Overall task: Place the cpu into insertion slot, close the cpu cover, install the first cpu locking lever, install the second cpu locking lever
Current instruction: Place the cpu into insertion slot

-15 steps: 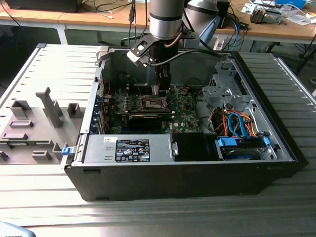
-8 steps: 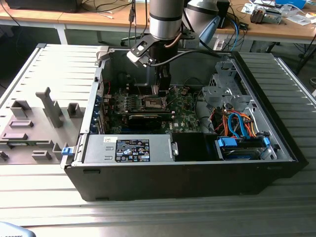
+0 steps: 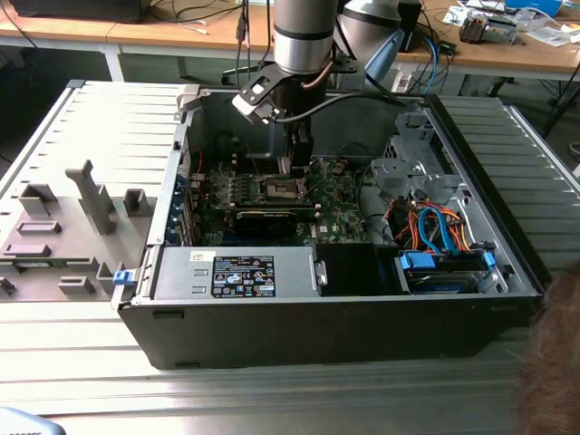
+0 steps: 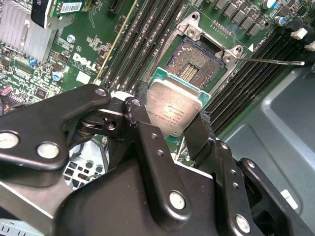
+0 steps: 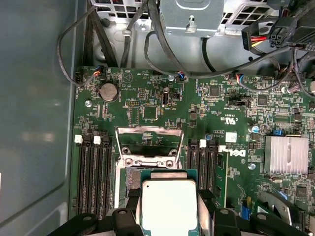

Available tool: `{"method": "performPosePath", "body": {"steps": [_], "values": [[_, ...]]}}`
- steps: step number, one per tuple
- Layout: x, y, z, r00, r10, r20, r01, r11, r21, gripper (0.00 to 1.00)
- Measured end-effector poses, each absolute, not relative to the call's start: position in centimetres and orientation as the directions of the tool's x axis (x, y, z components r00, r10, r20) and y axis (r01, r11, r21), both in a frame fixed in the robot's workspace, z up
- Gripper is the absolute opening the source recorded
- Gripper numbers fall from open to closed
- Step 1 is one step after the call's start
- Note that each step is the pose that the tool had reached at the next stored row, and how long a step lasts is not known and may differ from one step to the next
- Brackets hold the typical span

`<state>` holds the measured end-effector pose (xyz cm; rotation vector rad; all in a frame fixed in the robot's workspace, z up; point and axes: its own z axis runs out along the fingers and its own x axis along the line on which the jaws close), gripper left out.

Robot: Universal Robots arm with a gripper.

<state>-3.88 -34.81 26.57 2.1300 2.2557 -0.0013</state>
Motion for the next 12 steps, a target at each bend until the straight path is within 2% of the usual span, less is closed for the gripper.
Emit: {"method": "performPosePath", "body": {"steps": [12], "values": [[-3.99, -34.81, 26.17, -0.057, 0.998, -0.029, 0.998, 0.057, 0.026, 0.55]]}}
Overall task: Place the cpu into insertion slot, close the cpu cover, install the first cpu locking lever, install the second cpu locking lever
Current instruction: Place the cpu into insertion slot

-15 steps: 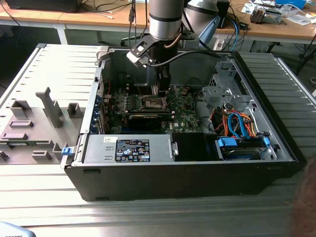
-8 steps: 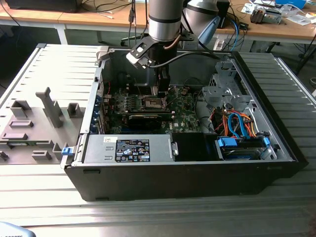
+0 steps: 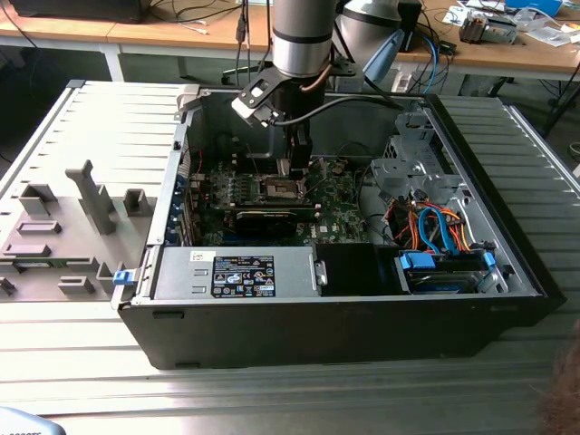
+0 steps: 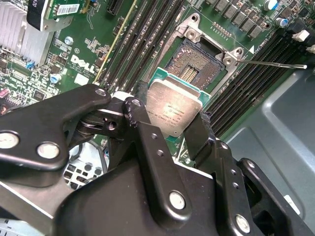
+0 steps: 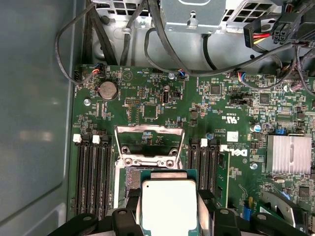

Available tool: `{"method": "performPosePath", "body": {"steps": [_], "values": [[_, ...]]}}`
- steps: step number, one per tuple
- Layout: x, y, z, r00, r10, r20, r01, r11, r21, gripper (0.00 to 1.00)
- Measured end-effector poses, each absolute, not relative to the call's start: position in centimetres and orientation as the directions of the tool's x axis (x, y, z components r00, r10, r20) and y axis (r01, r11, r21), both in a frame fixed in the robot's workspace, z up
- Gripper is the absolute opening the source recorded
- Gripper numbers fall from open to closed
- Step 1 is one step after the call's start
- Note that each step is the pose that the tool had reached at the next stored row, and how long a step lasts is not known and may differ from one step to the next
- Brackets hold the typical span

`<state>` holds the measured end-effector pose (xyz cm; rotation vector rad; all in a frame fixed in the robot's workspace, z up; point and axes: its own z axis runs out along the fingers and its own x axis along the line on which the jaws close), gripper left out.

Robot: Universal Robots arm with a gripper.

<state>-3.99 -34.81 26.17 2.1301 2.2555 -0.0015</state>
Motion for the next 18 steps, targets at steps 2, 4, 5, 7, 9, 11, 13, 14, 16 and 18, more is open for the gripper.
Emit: {"method": "performPosePath", "body": {"steps": [2, 4, 5, 7, 9, 11, 13, 14, 16, 18], "values": [[-3.99, -34.81, 26.15, -0.057, 0.998, -0.029, 0.998, 0.058, 0.026, 0.55], [-3.99, -34.81, 26.11, -0.057, 0.998, -0.029, 0.998, 0.058, 0.026, 0.55], [-3.99, -34.81, 26.09, -0.057, 0.998, -0.029, 0.998, 0.058, 0.026, 0.55], [-3.99, -34.81, 26.06, -0.057, 0.998, -0.029, 0.998, 0.058, 0.026, 0.55], [-3.99, -34.81, 26.00, -0.057, 0.998, -0.029, 0.998, 0.058, 0.026, 0.55], [-3.99, -34.81, 25.88, -0.057, 0.998, -0.029, 0.998, 0.058, 0.026, 0.55], [-3.98, -34.81, 25.80, -0.057, 0.998, -0.029, 0.998, 0.058, 0.026, 0.55], [-3.99, -34.81, 25.70, -0.057, 0.998, -0.029, 0.998, 0.058, 0.026, 0.55], [-3.99, -34.81, 25.58, -0.057, 0.998, -0.029, 0.998, 0.058, 0.026, 0.55], [-3.98, -34.81, 25.55, -0.057, 0.998, -0.029, 0.998, 0.058, 0.026, 0.55]]}}
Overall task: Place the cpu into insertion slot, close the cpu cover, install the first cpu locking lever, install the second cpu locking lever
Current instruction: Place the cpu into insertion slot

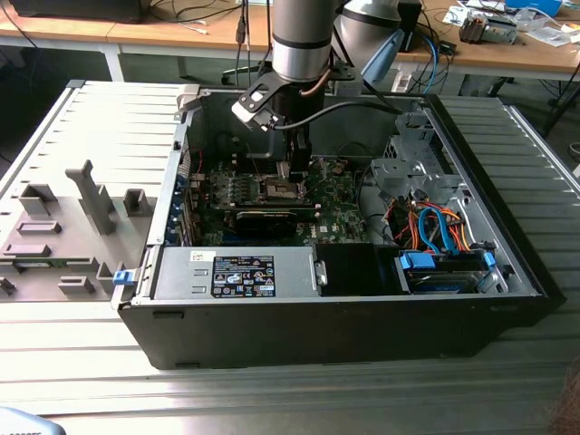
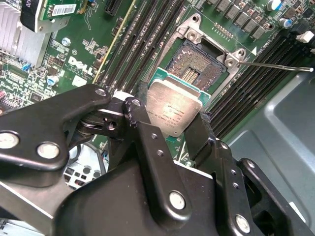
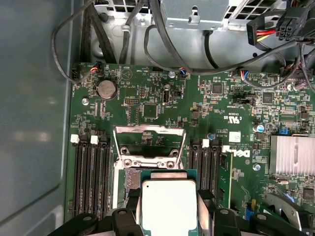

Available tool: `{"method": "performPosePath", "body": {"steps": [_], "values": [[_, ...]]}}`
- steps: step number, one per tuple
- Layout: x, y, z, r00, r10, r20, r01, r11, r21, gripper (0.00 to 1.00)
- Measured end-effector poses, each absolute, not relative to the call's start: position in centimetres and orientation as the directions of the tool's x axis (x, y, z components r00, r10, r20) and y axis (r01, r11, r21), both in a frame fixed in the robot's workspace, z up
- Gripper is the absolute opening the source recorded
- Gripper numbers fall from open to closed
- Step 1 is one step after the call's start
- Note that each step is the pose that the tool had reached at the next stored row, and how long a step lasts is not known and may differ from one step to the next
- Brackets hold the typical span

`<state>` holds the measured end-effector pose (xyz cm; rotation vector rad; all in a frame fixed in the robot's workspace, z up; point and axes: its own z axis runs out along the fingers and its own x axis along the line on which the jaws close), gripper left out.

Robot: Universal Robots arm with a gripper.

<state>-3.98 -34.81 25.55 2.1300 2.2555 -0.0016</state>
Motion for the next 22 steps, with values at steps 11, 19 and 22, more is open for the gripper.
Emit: {"method": "performPosePath", "body": {"steps": [11, 19, 22], "values": [[-3.99, -34.81, 25.32, -0.057, 0.998, -0.029, 0.998, 0.058, 0.026, 0.55], [-3.98, -34.81, 25.09, -0.057, 0.998, -0.029, 0.998, 0.058, 0.026, 0.55], [-4.05, -34.81, 24.94, -0.056, 0.998, -0.029, 0.998, 0.057, 0.026, 0.55]]}}
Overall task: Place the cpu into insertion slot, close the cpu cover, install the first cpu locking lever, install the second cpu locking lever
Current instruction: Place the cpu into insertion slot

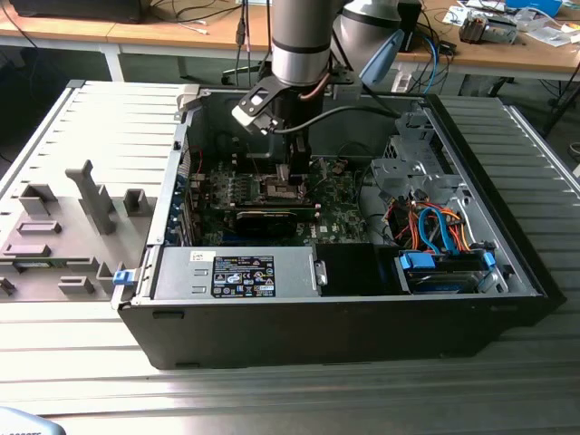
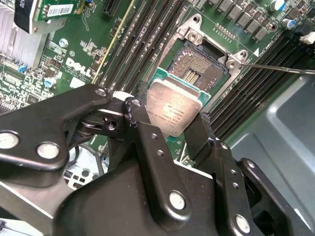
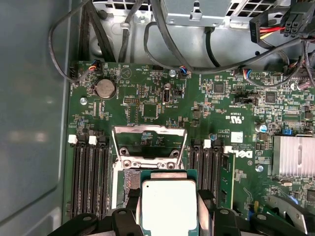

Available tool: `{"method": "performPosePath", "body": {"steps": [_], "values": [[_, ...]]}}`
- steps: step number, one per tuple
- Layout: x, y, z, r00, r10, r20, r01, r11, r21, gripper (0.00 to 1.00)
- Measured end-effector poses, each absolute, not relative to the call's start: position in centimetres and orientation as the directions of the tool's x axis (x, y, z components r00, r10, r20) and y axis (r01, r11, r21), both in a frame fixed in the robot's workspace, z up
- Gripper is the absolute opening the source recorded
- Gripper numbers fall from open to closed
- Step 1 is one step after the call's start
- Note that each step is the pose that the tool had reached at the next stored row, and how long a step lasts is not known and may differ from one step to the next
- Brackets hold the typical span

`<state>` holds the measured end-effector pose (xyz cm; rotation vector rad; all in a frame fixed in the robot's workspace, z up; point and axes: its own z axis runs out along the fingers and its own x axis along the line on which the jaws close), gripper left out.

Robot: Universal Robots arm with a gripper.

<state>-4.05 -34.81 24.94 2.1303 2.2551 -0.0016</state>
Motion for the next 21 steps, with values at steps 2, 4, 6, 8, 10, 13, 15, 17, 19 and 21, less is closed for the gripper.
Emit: {"method": "performPosePath", "body": {"steps": [2, 4, 6, 8, 10, 13, 15, 17, 19, 21], "values": [[-4.20, -34.81, 24.88, -0.057, 0.998, -0.029, 0.998, 0.058, 0.026, 0.55], [-4.43, -34.76, 24.80, -0.057, 0.998, -0.029, 0.998, 0.057, 0.026, 0.55], [-4.49, -34.74, 24.76, -0.057, 0.998, -0.029, 0.998, 0.057, 0.026, 0.55], [-4.49, -34.70, 24.71, -0.057, 0.998, -0.029, 0.998, 0.058, 0.026, 0.55], [-4.49, -34.66, 24.67, -0.057, 0.998, -0.029, 0.998, 0.058, 0.026, 0.55], [-4.49, -34.61, 24.61, -0.057, 0.998, -0.029, 0.998, 0.058, 0.026, 0.55], [-4.49, -34.59, 24.55, -0.057, 0.998, -0.029, 0.998, 0.058, 0.026, 0.55], [-4.49, -34.57, 24.50, -0.057, 0.998, -0.029, 0.998, 0.058, 0.026, 0.55], [-4.50, -34.52, 24.46, -0.057, 0.998, -0.029, 0.998, 0.057, 0.026, 0.55], [-4.49, -34.46, 24.41, -0.057, 0.998, -0.029, 0.998, 0.058, 0.026, 0.55]]}}
